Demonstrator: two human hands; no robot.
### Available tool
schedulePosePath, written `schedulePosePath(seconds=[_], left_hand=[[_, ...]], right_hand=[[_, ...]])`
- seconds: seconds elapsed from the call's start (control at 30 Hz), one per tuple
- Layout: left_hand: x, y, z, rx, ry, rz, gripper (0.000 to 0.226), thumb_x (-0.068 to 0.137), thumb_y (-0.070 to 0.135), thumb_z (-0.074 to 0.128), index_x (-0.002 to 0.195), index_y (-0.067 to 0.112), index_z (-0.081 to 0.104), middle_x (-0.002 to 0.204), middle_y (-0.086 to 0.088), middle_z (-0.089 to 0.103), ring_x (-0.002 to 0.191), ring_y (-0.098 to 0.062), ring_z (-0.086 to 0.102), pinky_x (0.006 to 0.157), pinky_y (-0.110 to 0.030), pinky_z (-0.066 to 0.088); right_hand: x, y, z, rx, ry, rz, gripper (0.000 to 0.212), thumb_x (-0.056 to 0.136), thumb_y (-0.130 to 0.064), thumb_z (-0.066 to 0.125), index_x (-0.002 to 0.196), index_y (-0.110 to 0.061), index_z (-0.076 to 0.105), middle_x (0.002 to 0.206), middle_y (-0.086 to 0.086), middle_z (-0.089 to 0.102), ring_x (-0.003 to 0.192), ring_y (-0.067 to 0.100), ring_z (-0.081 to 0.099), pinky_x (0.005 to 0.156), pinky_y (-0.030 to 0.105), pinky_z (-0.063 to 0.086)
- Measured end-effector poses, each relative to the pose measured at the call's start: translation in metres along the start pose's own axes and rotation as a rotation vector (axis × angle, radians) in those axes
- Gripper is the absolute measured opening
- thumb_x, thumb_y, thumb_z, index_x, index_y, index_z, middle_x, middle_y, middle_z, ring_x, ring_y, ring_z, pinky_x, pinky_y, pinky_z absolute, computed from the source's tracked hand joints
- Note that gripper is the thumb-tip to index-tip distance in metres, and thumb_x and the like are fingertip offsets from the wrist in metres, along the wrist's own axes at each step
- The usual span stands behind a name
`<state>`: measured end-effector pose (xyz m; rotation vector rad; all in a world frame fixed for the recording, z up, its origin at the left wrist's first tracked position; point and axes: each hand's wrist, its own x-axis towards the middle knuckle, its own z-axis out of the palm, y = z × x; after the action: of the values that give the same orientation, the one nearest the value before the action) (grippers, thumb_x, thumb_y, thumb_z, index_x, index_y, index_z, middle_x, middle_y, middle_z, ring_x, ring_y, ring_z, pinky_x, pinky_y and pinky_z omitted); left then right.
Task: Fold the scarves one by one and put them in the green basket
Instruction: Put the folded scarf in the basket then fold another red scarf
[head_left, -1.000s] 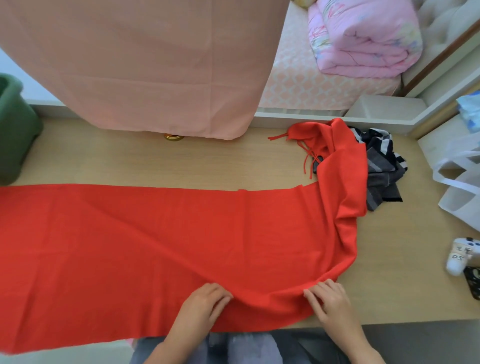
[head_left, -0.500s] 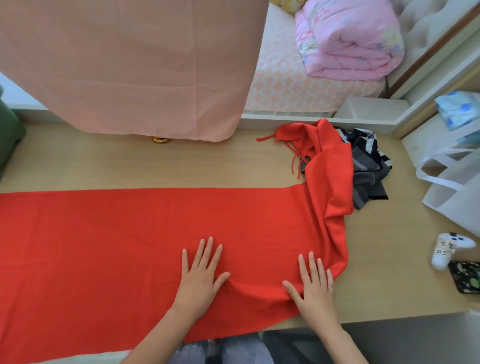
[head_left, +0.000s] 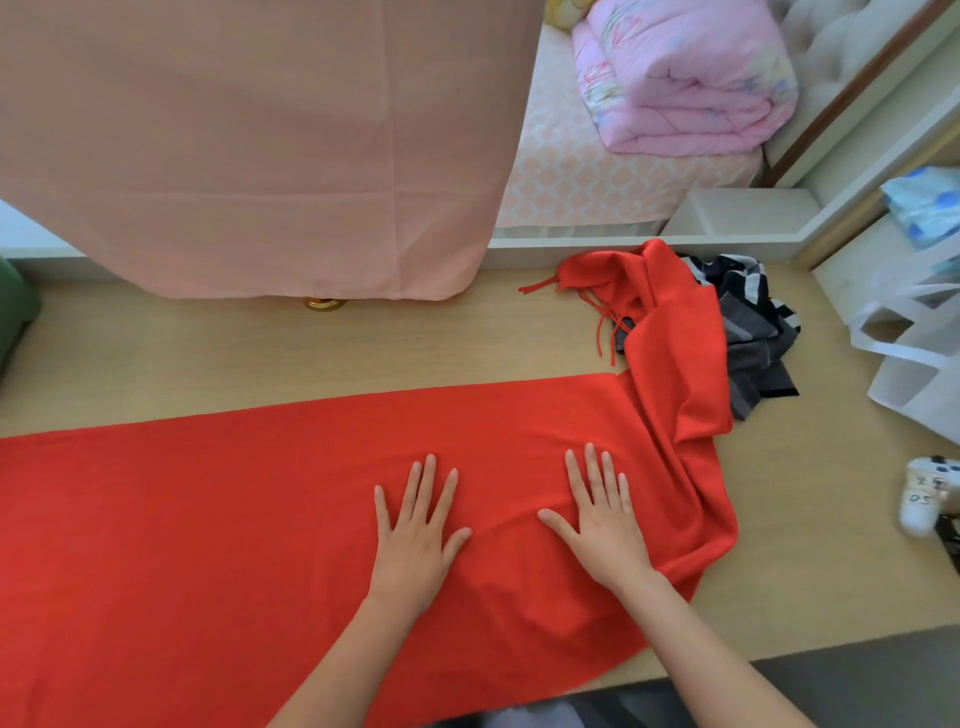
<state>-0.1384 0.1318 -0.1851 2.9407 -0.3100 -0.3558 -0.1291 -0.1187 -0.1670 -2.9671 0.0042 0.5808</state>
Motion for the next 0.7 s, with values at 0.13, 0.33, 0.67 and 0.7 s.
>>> schedulePosePath(seconds=[0.13, 0.33, 0.67, 0.7], left_hand=[[-0.01, 0.004, 0.0, -0.072, 0.071, -0.021, 0.067, 0.098, 0.056, 0.011, 0.151, 0.016, 0.026, 0.159, -0.012, 0.021, 0.147, -0.025, 0.015, 0.115, -0.053, 0.008], [-0.067, 0.009, 0.02, -0.082, 0.072, 0.061, 0.067, 0.1, 0.053, 0.008, 0.149, 0.013, 0.028, 0.158, -0.011, 0.022, 0.145, -0.026, 0.021, 0.113, -0.054, 0.019], [-0.076, 0.001, 0.028, -0.124, 0.063, 0.031, 0.07, 0.095, 0.064, 0.008, 0.15, 0.023, 0.021, 0.16, -0.004, 0.015, 0.149, -0.014, 0.006, 0.114, -0.052, 0.014], [-0.074, 0.005, 0.026, -0.148, 0.077, 0.025, 0.07, 0.095, 0.064, 0.008, 0.151, 0.023, 0.02, 0.16, -0.003, 0.013, 0.149, -0.014, 0.006, 0.114, -0.051, 0.013]], right_hand=[[-0.028, 0.001, -0.007, 0.059, 0.114, -0.018, 0.084, 0.087, -0.074, -0.001, 0.152, -0.021, -0.011, 0.158, 0.002, -0.021, 0.144, 0.017, -0.022, 0.117, 0.036, -0.011], [-0.122, -0.003, 0.033, 0.182, 0.172, 0.099, 0.077, 0.095, -0.061, 0.024, 0.153, -0.013, 0.01, 0.161, 0.008, 0.003, 0.147, 0.022, 0.004, 0.116, 0.035, 0.004], [-0.152, 0.003, 0.054, 0.368, 0.221, 0.219, 0.071, 0.093, -0.062, 0.032, 0.152, -0.028, 0.011, 0.158, -0.005, 0.006, 0.143, 0.007, 0.008, 0.113, 0.025, 0.012], [-0.149, 0.006, 0.048, 0.474, 0.285, 0.268, 0.069, 0.094, -0.055, 0.041, 0.151, -0.028, 0.015, 0.156, -0.006, 0.009, 0.14, 0.005, 0.011, 0.112, 0.024, 0.013]])
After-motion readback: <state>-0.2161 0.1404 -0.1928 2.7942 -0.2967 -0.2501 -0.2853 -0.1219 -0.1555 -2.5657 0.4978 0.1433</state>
